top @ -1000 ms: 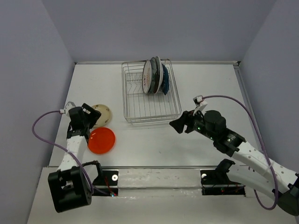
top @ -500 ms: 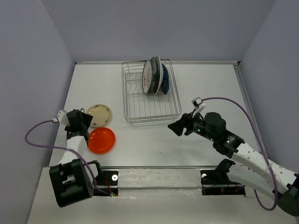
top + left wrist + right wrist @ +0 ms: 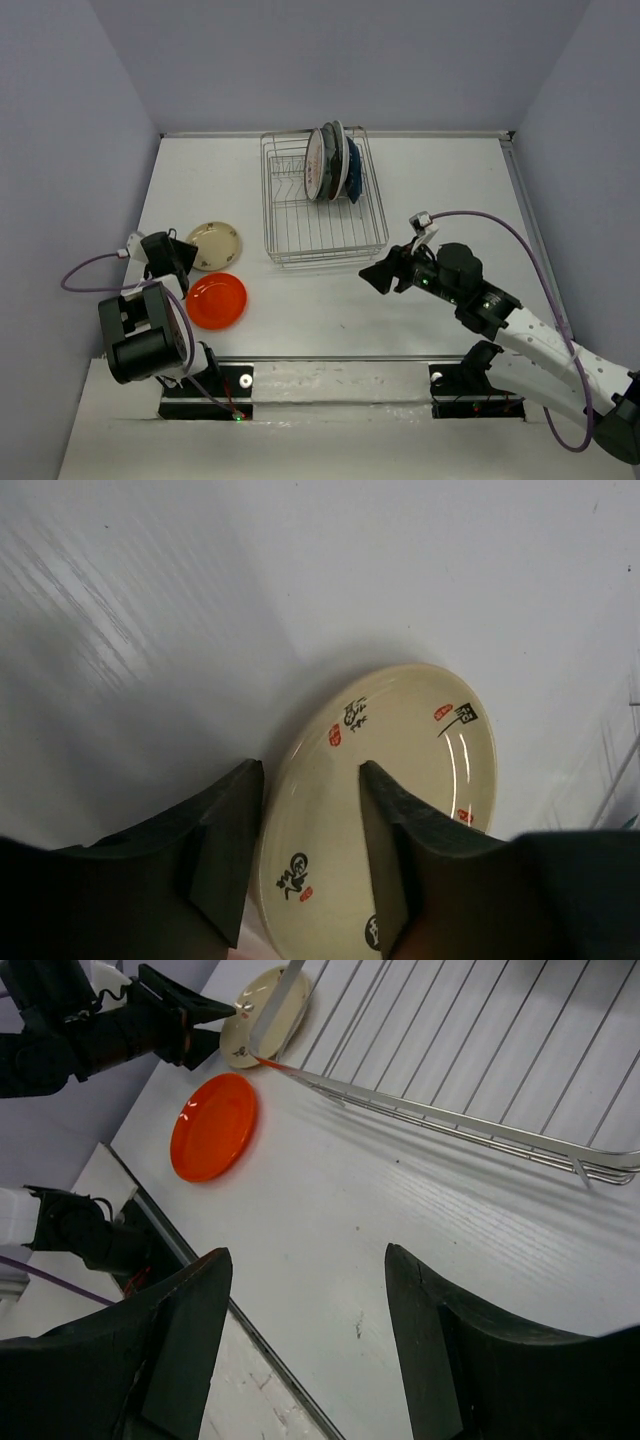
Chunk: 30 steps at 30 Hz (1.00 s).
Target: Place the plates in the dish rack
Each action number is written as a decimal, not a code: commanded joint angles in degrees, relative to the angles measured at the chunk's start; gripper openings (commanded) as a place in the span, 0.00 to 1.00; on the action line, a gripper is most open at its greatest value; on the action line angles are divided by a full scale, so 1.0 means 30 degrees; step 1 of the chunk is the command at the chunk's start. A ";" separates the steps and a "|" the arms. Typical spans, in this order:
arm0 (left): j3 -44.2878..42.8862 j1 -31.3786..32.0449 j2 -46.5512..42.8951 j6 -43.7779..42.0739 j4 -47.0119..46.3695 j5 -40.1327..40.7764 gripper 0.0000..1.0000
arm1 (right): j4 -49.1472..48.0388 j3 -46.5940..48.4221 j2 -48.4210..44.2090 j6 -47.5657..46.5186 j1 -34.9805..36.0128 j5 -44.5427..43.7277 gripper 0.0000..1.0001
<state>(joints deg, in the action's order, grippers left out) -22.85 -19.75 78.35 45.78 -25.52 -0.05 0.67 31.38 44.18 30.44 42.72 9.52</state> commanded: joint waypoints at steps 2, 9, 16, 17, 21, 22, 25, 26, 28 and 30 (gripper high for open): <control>0.0117 -0.0039 0.0369 -0.0026 -0.0927 -0.1095 0.40 | -0.1159 -0.0118 -0.0080 0.0314 0.0028 0.0225 0.68; 0.0468 -0.0068 -0.0857 0.0150 -0.1103 -0.0656 0.06 | -0.1189 0.0497 0.0798 0.0314 0.0028 0.0138 0.68; 0.1083 -0.0039 -0.4168 0.1318 -0.1717 -0.1970 0.06 | -0.1365 0.1932 0.1765 0.0665 0.0028 0.0840 0.68; 0.1026 -0.0039 -0.4984 0.1351 -0.1719 -0.2525 0.06 | -0.1394 0.2340 0.2027 0.0665 0.0028 0.0957 0.68; 0.0821 -0.0039 -0.7770 0.1089 -0.0550 -0.2502 0.06 | -0.1394 0.3747 0.3053 0.0519 0.0028 0.1104 0.71; 0.0733 -0.0039 -0.8443 0.0856 -0.0199 -0.2356 0.06 | -0.1394 0.4098 0.3316 0.0461 0.0028 0.1191 0.72; 0.0353 -0.0039 -1.1050 0.0093 0.0916 -0.1741 0.06 | -0.1599 0.5738 0.4867 0.0256 0.0028 0.1659 0.79; 0.0294 -0.0039 -1.1666 0.0034 0.1005 -0.1856 0.06 | -0.1657 0.6178 0.5365 0.0255 0.0028 0.1777 0.81; 0.0031 0.0311 -1.2812 -0.0346 0.1355 -0.2469 0.06 | -0.1832 0.7433 0.6796 0.0197 0.0202 0.2098 0.87; -0.0234 0.0925 -1.3019 -0.0465 0.1417 -0.3494 0.06 | -0.2212 0.8200 0.7680 0.0109 0.0204 0.2422 0.90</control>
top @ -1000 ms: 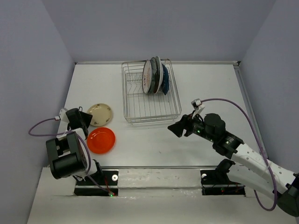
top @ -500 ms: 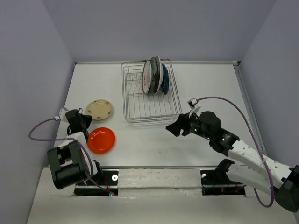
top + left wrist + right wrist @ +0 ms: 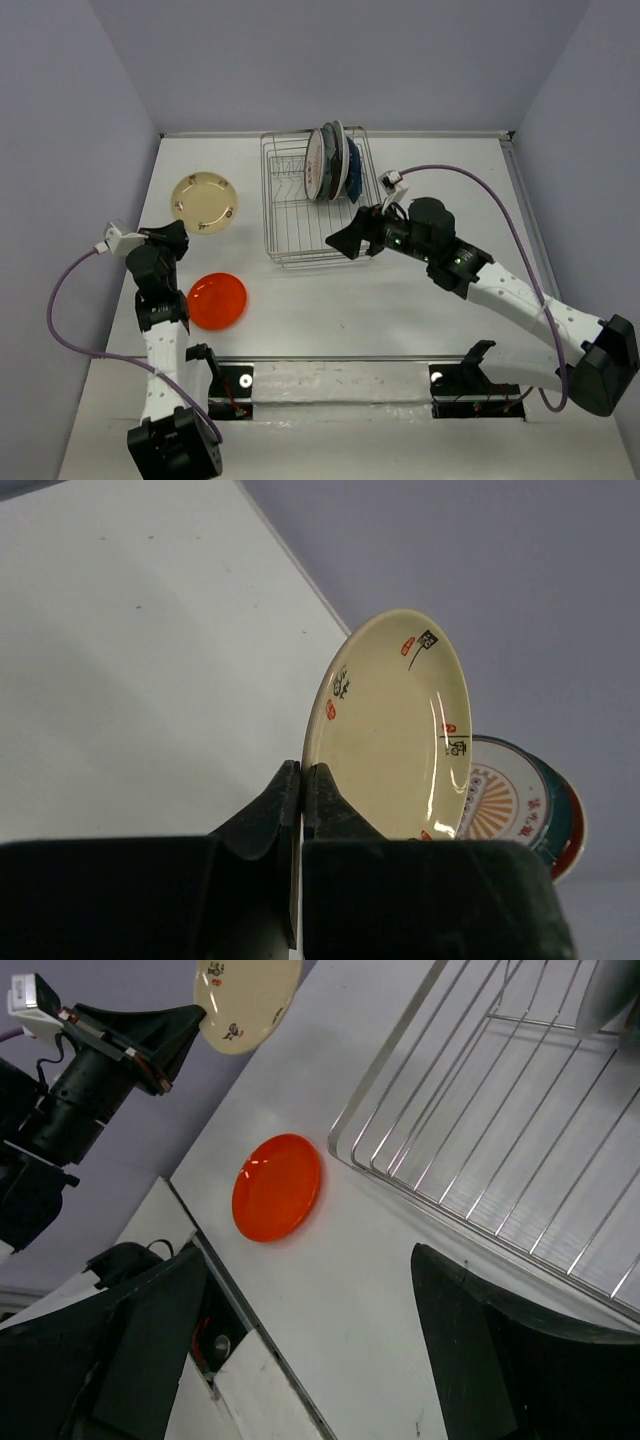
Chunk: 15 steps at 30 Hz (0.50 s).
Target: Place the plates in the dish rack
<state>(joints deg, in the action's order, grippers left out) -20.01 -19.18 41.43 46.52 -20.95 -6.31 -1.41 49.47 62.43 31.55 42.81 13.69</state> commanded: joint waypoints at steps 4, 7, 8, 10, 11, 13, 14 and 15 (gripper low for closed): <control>-0.1620 0.2665 -0.1504 -0.2200 0.0039 -0.2904 0.06 | -0.1464 0.4334 0.4115 -0.0672 0.0174 0.1411 0.95; -0.2147 0.4276 -0.1768 -0.3199 0.0042 -0.4221 0.06 | -0.1318 0.6034 0.6078 -0.1284 0.0379 0.2026 0.96; -0.2264 0.4632 -0.1798 -0.3261 -0.0105 -0.5212 0.06 | -0.1143 0.6763 0.6489 -0.1520 0.0379 0.1882 0.97; -0.2411 0.5305 -0.1973 -0.3320 -0.0194 -0.5922 0.06 | -0.0734 0.7499 0.7515 -0.2366 0.0379 0.1473 0.98; -0.2499 0.5512 -0.2090 -0.3407 -0.0078 -0.6186 0.06 | -0.0441 0.7851 0.7780 -0.2836 0.0379 0.1297 0.99; -0.2675 0.5893 -0.2354 -0.3700 0.0332 -0.6802 0.06 | 0.0409 0.8760 0.8513 -0.3889 0.0379 0.0711 1.00; -0.2763 0.6069 -0.2413 -0.3759 0.0362 -0.7413 0.06 | 0.0846 0.8937 0.8660 -0.4157 0.0379 0.0506 1.00; -0.2793 0.6303 -0.2500 -0.3788 0.0304 -0.7739 0.06 | 0.1315 0.9084 0.8806 -0.4246 0.0379 0.0417 1.00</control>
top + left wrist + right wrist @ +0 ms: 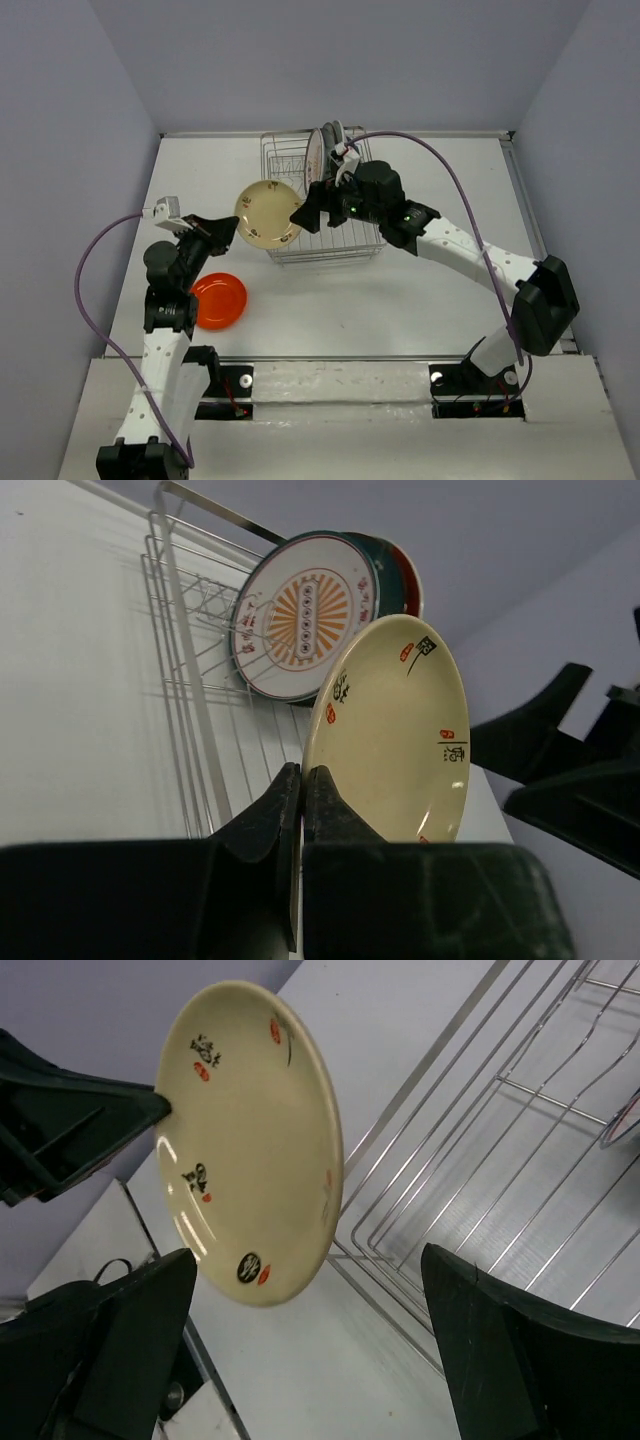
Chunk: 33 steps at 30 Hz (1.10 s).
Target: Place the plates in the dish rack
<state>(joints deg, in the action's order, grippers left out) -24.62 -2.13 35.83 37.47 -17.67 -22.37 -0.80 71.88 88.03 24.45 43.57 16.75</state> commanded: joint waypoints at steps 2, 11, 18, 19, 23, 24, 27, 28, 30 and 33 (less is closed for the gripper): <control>-0.1051 0.1202 -0.0753 -0.0714 -0.1227 -0.3467 0.06 | 0.1116 0.1647 0.0481 -0.1851 0.0125 -0.0050 1.00; -0.0494 0.1794 -0.1017 -0.0304 -0.2049 -0.4730 0.09 | -0.2455 0.0827 0.1213 -0.0391 -0.0051 0.7917 0.38; -0.2771 0.2144 -0.0695 -0.3660 0.2718 -0.2516 0.96 | -0.0743 0.1672 0.0833 0.0172 -0.0051 0.2494 0.07; -0.3098 0.2233 -0.0724 -0.4224 0.4409 -0.1634 0.99 | -0.0150 0.2662 0.0978 0.0026 -0.0051 0.1457 0.07; -0.3396 0.3082 -0.1425 -0.5722 0.6620 0.3254 0.99 | 0.3038 0.5828 0.2440 0.0054 -0.0051 -0.3925 0.07; -0.3365 0.3228 -0.1572 -0.5840 0.6768 0.3673 0.99 | 0.3542 0.6590 0.2879 0.0112 -0.0051 -0.3944 0.07; -0.3803 0.4163 -0.2012 -0.6396 0.7559 0.5197 0.99 | 0.4863 0.9141 0.4666 0.0463 0.0124 -0.8711 0.07; -0.3891 0.4428 -0.2100 -0.6601 0.7647 0.5578 0.99 | 0.5040 0.9727 0.5077 0.0522 0.0125 -0.9589 0.07; -0.3951 0.4927 -0.2247 -0.6719 0.7736 0.6167 0.99 | 0.5713 1.1630 0.6482 0.0552 0.0300 -1.2051 0.07; -0.3776 0.5747 -0.2248 -0.6603 0.7591 0.6169 0.99 | 0.6738 1.4500 0.8678 0.0260 0.0679 -1.5246 0.07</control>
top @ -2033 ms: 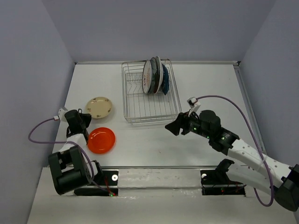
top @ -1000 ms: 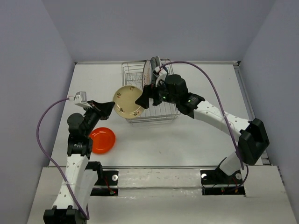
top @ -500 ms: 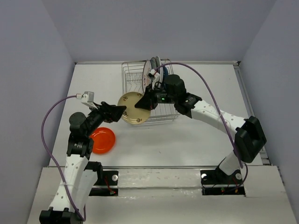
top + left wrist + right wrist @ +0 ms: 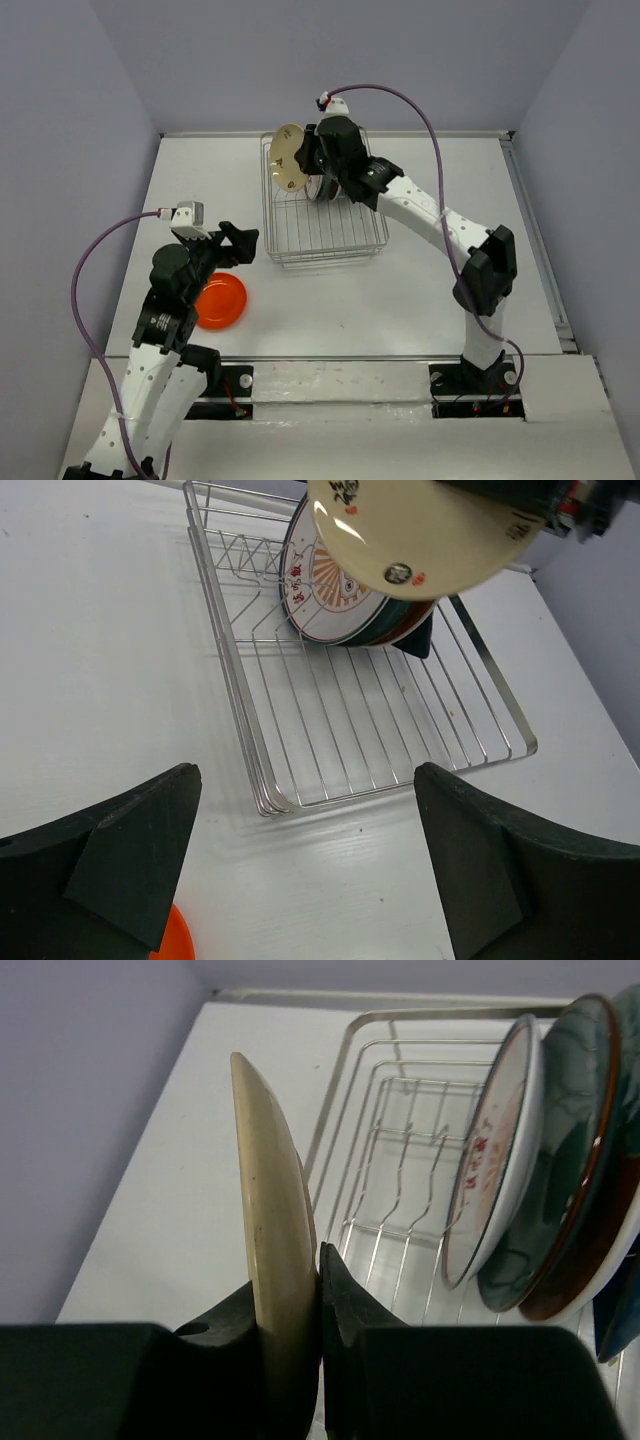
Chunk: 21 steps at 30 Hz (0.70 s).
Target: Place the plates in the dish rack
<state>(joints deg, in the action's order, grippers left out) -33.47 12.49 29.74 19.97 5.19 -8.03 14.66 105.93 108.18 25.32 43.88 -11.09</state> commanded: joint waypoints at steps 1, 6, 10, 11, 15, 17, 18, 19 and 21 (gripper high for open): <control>-0.0853 0.1310 -0.0186 -0.0767 -0.0089 0.1301 0.99 | 0.1822 0.3882 0.2547 -0.0148 0.0579 -0.6522 0.07; -0.0942 0.2512 -0.0360 -0.0913 0.0056 0.1826 0.99 | 0.3371 0.8305 0.6062 -0.0996 0.0579 -0.9302 0.07; -0.0971 0.3247 -0.0742 -0.0972 0.0145 0.2121 0.99 | 0.3757 1.0624 0.8027 -0.1672 0.0579 -1.1036 0.07; -0.0942 0.3364 -0.0800 -0.1030 0.0145 0.2150 0.99 | 0.3729 1.0715 0.8176 -0.1847 0.0579 -1.1561 0.07; -0.0913 0.3921 -0.1034 -0.1001 0.0145 0.2209 0.99 | 0.3728 1.0891 0.8909 -0.1995 0.0579 -1.1946 0.07; -0.0883 0.4097 -0.1093 -0.1030 0.0232 0.2179 0.99 | 0.3728 1.0804 0.9376 -0.2141 0.0579 -1.2238 0.07; -0.0854 0.4127 -0.1152 -0.1030 0.0349 0.2208 0.99 | 0.3757 1.0658 0.9408 -0.2142 0.0579 -1.2530 0.07; -0.0854 0.4156 -0.1181 -0.1030 0.0379 0.2209 0.99 | 0.3758 1.0483 0.9408 -0.2142 0.0579 -1.2678 0.07; -0.0824 0.4244 -0.1269 -0.1001 0.0437 0.2267 0.99 | 0.3729 1.0102 0.9379 -0.2025 0.0579 -1.2767 0.07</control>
<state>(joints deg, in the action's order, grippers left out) -33.76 24.56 26.83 18.02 7.60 -2.35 27.38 135.06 137.08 19.68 45.10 -44.42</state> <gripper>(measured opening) 0.990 0.181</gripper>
